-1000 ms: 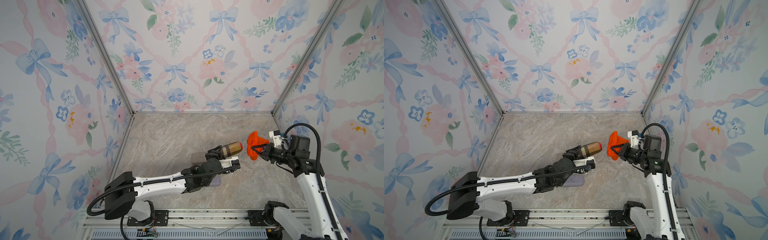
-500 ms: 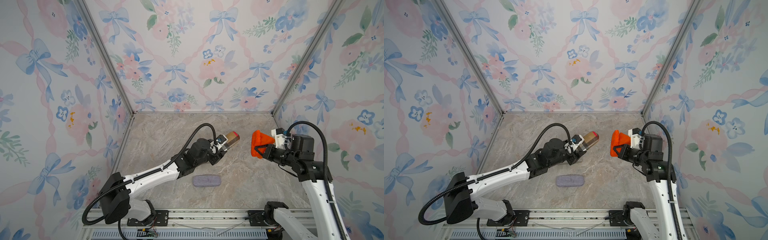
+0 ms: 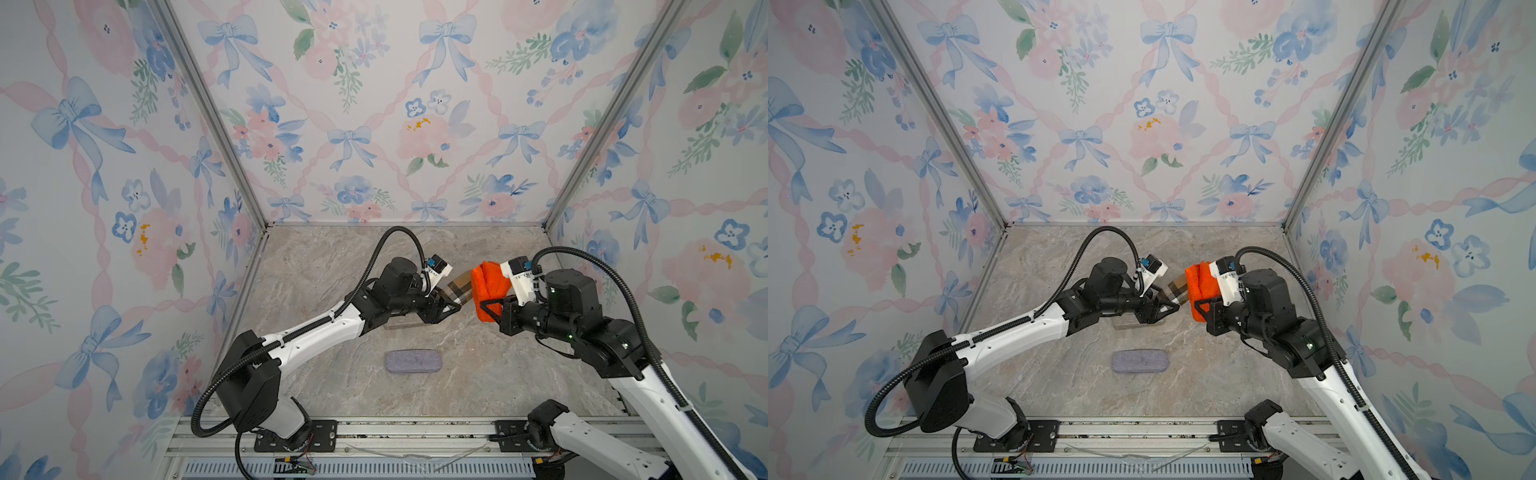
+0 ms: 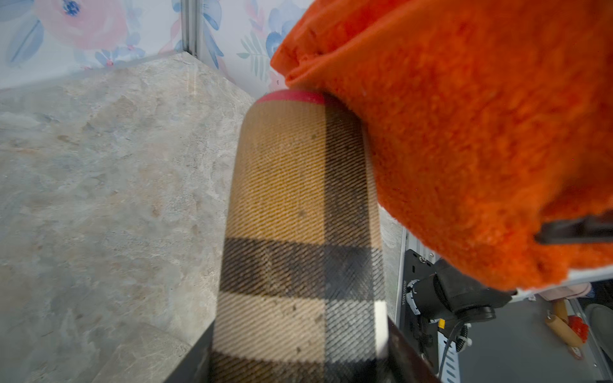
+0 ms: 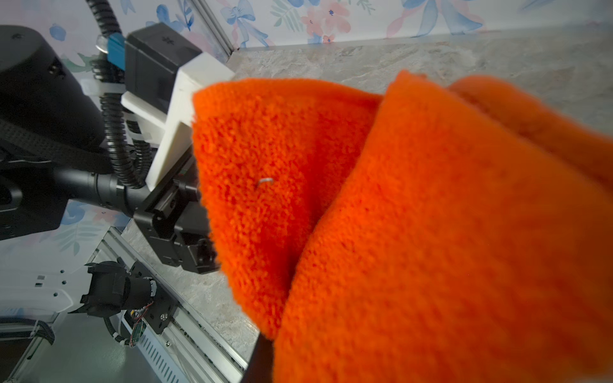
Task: Wipe the eyeglass case
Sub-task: Wipe the dirt from the eyeglass case.
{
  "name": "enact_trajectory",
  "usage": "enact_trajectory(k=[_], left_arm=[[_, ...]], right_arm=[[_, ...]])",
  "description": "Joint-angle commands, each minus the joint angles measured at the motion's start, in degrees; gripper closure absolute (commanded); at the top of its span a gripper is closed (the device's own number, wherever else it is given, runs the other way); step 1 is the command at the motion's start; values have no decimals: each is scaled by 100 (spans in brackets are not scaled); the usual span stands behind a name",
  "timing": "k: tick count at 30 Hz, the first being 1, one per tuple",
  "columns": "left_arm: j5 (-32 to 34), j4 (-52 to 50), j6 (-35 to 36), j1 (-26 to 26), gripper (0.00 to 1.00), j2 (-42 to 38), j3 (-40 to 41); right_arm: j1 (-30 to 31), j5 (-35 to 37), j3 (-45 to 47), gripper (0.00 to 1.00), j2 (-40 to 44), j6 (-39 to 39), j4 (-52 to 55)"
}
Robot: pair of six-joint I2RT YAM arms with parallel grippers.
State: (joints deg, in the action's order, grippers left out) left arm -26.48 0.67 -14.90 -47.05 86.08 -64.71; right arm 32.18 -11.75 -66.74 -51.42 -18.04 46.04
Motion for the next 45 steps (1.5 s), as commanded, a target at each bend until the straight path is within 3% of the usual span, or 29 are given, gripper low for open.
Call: enact_trajectory(k=[1, 4, 8, 10, 15, 17, 20, 24, 26, 32, 35, 39, 42, 45], left_arm=[[-786, 211, -146, -19, 65, -59, -176], [-911, 234, -165, -50, 65, -229, -84], [-1004, 196, -163, -50, 65, -435, 52], [-1086, 218, -201, -50, 65, -437, 68], [-1457, 470, -501, -17, 66, -278, 11], [-1673, 792, -830, 64, 66, -236, 92], [-2043, 1220, -1310, 161, 66, -208, 222], [-2203, 1225, -1424, 170, 66, -263, 226], [-2182, 1237, -1476, 178, 66, -314, 244], [-2269, 1445, -1742, 222, 66, -333, 262], [-2308, 1373, -1718, 222, 65, -370, 259], [-2274, 1139, -1571, 218, 65, -412, 274], [-2261, 1153, -1560, 209, 65, -446, 261], [-2248, 1190, -1552, 214, 65, -487, 243]], right_arm=[[268, 179, 26, 100, -404, 92, -546], [13, 473, 8, 100, -700, 345, -402], [-867, -165, -13, 100, -694, 401, -377], [-736, -181, -50, 100, -685, 405, -396], [425, -78, 322, 100, -633, 89, -1118], [577, 47, 468, 100, -608, 95, -1168], [319, 429, 638, 100, -459, 266, -976], [-361, 168, 848, 100, -232, 365, -1017], [-312, 33, 871, 100, -182, 315, -1130], [622, 306, 1083, 100, -233, 171, -1594], [377, 741, 1125, 100, -206, 426, -1355], [-697, -98, 1145, 100, -138, 396, -1438], [-651, -235, 993, 100, -202, 390, -1374], [-204, -153, 984, 100, -211, 294, -1443]])
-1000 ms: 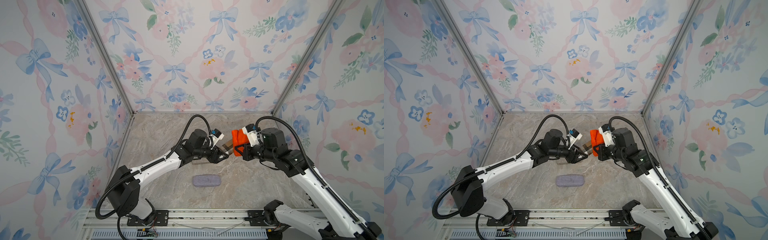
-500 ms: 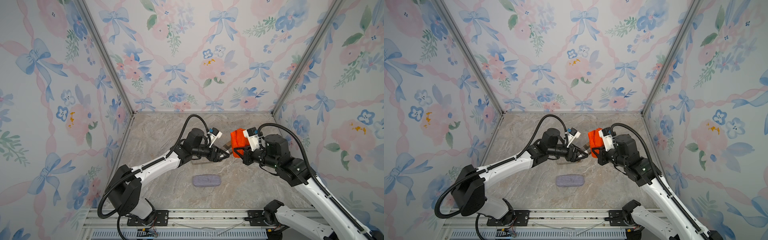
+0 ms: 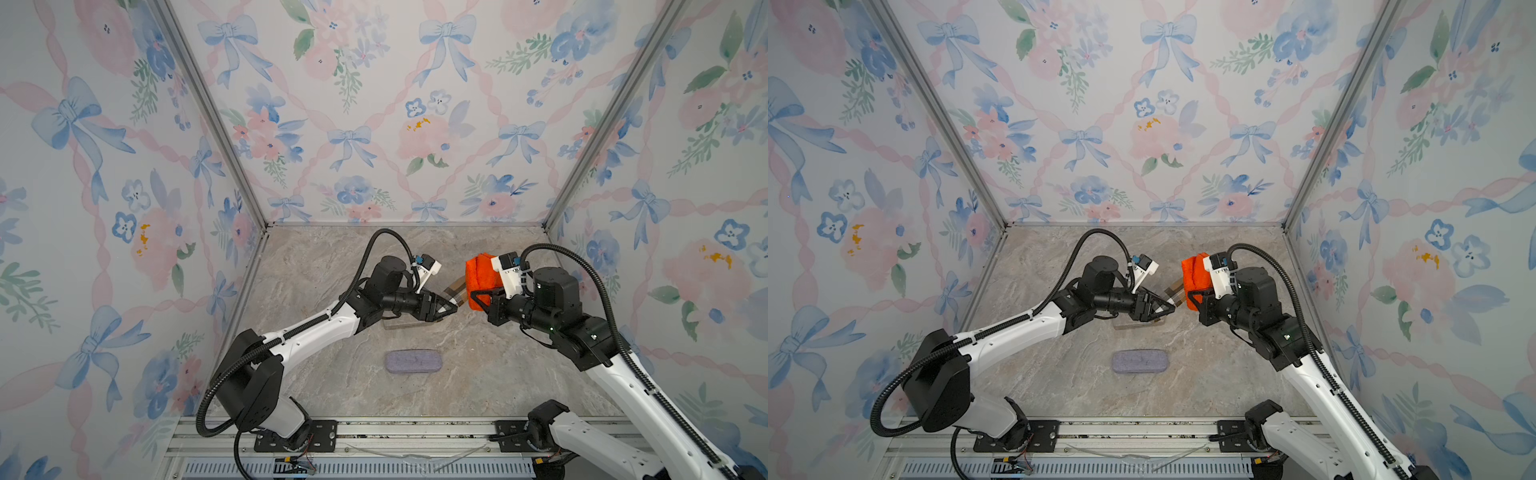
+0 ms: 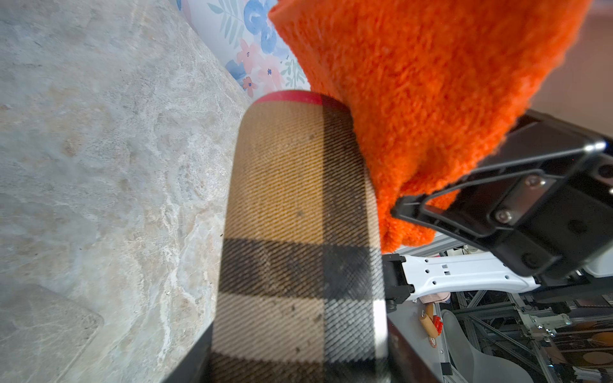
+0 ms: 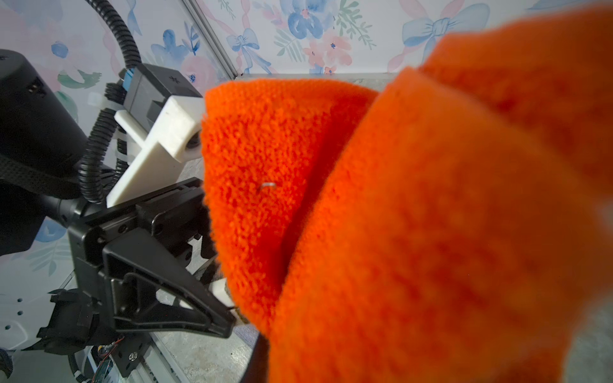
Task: Wipe the eyeglass case
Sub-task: Wipe the dirt from the eyeglass case.
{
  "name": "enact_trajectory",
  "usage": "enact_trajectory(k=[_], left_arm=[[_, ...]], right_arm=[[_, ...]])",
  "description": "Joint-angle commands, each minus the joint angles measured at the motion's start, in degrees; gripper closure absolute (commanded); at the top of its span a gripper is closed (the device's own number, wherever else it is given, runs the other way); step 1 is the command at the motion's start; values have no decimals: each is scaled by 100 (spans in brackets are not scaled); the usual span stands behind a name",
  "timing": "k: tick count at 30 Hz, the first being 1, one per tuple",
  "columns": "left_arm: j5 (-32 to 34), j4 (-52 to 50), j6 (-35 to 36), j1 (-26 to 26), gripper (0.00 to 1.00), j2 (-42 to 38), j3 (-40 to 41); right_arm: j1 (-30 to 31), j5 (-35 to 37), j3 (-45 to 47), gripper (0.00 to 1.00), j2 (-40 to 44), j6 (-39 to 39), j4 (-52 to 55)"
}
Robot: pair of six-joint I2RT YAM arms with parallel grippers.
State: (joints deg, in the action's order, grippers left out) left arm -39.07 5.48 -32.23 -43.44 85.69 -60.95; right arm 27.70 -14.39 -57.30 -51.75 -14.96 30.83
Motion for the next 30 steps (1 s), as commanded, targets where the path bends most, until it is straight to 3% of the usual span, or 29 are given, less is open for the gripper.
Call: enact_trajectory(k=[1, 5, 7, 11, 13, 17, 21, 24, 27, 30], left_arm=[[-1004, 709, 199, -145, 65, -446, -146], [-1101, 701, 231, -138, 65, -445, -163], [-1142, 674, 245, -138, 65, -487, -147], [-1150, 659, 297, -143, 66, -636, -15], [-1081, 595, 344, -139, 66, -706, 39], [-856, 323, 474, -121, 66, -841, 117], [-845, 639, 121, -23, 66, -911, 214], [-857, 1000, -217, 37, 66, -929, 183], [-1006, 1348, -556, 37, 66, -858, 47], [-1079, 1506, -780, 37, 66, -820, -53]], right_arm=[[429, 76, 104, 100, -144, -74, -45], [686, 174, 292, 100, -83, -64, -239], [356, 288, 319, 100, -73, 16, -151], [-993, -515, 367, 100, -139, -281, -319], [-1329, -583, 276, 100, -119, -284, -243], [-1576, -670, 59, 100, 129, -231, -87], [-1588, -850, 132, 100, 668, -406, -204], [-1586, -1216, 626, 100, 1261, -936, -908], [-1516, -1719, 1492, 100, 1759, -2016, -2575], [-1164, -1667, 2109, 100, 1875, -2826, -4003]])
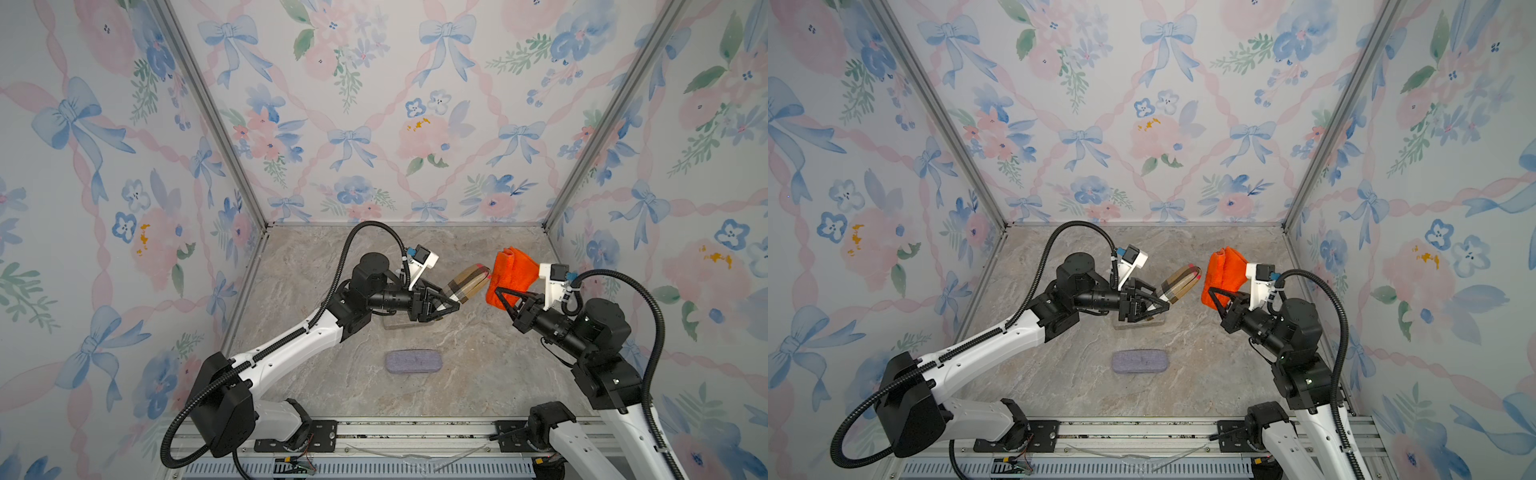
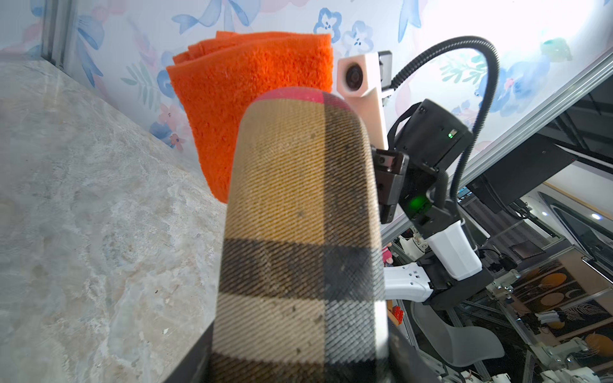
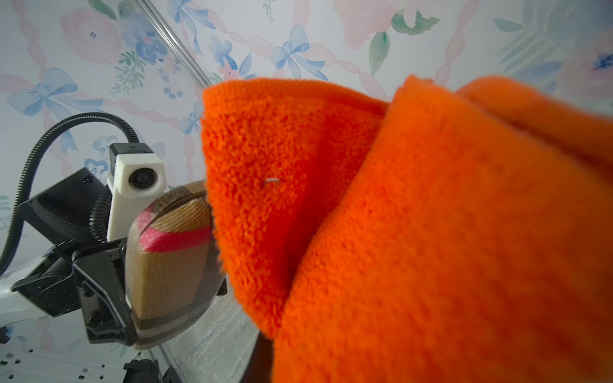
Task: Wipe the eyeglass case
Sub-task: Wipe the dirt from the eyeglass case.
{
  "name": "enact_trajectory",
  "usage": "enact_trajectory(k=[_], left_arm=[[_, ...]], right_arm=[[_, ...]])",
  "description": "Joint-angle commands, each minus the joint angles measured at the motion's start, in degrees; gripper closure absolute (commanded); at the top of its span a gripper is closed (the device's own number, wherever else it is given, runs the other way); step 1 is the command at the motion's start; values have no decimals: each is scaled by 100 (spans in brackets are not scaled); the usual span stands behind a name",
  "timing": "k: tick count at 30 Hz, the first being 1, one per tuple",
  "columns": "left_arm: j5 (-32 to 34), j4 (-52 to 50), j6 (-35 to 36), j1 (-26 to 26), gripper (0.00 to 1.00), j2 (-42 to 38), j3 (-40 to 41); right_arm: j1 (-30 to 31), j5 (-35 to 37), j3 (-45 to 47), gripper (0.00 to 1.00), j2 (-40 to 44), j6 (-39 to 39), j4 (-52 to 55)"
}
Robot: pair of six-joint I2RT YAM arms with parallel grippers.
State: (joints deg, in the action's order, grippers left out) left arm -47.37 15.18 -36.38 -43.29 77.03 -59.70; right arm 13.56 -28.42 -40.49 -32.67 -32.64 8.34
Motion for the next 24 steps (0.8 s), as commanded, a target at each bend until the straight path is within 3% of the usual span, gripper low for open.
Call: enact_trajectory(k=[1, 8, 13, 21, 24], left_arm=[[-282, 568, -417, 21, 66, 64, -198], [-216, 628, -580, -22, 66, 84, -27], [43, 663, -608, -15, 66, 0, 39], [588, 591, -526, 327, 66, -170, -150], [425, 589, -541, 369, 66, -85, -236]], right_arm=[[415, -155, 512, 100, -66, -1102, -2006], [1933, 267, 269, 100, -616, -106, -2626], [1948, 300, -121, 100, -349, 378, -1943], [2001, 213, 423, 100, 137, -89, -1750], [2025, 249, 552, 100, 263, -189, -1860]])
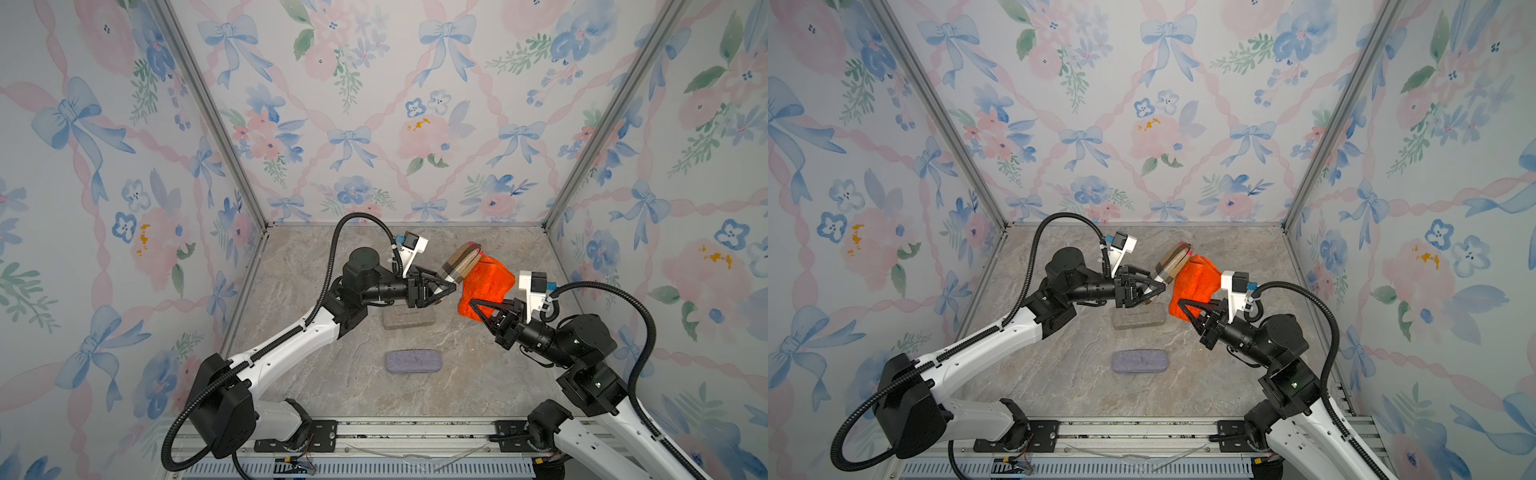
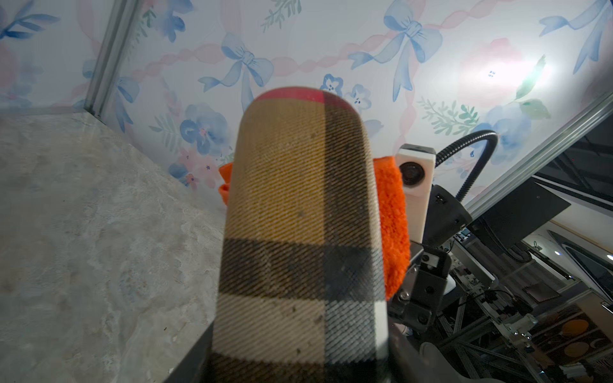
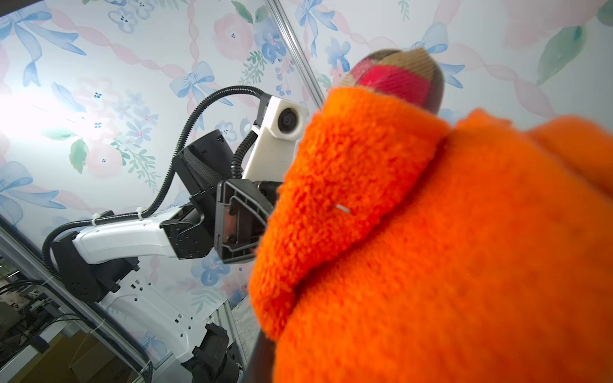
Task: Wipe the eyeglass case
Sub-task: Wipe the dirt from the eyeglass case.
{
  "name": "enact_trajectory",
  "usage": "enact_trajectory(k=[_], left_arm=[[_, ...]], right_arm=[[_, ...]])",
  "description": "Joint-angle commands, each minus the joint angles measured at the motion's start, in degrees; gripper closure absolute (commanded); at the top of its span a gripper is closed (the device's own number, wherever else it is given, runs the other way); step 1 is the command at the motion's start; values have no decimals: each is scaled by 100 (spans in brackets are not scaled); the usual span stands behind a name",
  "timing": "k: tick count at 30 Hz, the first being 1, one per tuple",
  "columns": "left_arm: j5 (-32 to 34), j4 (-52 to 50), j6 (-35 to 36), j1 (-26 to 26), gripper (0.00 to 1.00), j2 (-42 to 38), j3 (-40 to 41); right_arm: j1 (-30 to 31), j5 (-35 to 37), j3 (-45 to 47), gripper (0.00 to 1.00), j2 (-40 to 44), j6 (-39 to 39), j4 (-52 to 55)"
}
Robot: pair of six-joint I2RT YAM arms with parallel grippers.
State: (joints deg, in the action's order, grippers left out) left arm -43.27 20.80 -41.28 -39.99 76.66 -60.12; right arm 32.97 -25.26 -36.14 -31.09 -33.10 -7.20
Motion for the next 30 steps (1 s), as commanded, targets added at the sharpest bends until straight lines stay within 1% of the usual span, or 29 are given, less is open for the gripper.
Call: enact_trajectory(k=[1, 3, 6, 9, 11, 13, 16, 17, 20, 23, 26, 30], left_arm=[[-85, 61, -69, 36, 66, -1, -220], [-332, 117, -123, -16, 66, 72, -263], [-534, 111, -114, -134, 66, 66, -247], [-636, 109, -115, -338, 66, 34, -141], [-668, 117, -104, -466, 65, -31, -55], [-602, 118, -135, -510, 65, -132, 70], [-519, 104, -146, -497, 65, -247, 201], [-509, 88, -145, -481, 65, -248, 205], [-475, 71, -131, -408, 65, -186, 138], [-378, 8, -131, -279, 65, -92, -19], [-323, -66, -109, -191, 65, 21, -204], [-401, -103, -122, -197, 65, 245, -371]], right_arm=[[87, -67, 120, 100, 76, -116, -346], [80, -50, 41, 100, -122, -6, -460], [19, -116, -161, 100, -586, 103, -844], [-263, -370, -463, 100, -1081, 86, -1300], [-545, -508, -680, 100, -1278, 52, -1315], [-736, -559, -759, 100, -1270, 29, -1283], [-779, -454, -784, 100, -1139, 201, -781], [-772, -492, -675, 100, -1079, 124, -828], [-549, -558, -261, 100, -849, -211, -1203], [2, -266, -21, 100, -607, -87, -995], [423, -96, 41, 100, -501, 30, -778], [543, -34, -24, 100, -619, 123, -690]])
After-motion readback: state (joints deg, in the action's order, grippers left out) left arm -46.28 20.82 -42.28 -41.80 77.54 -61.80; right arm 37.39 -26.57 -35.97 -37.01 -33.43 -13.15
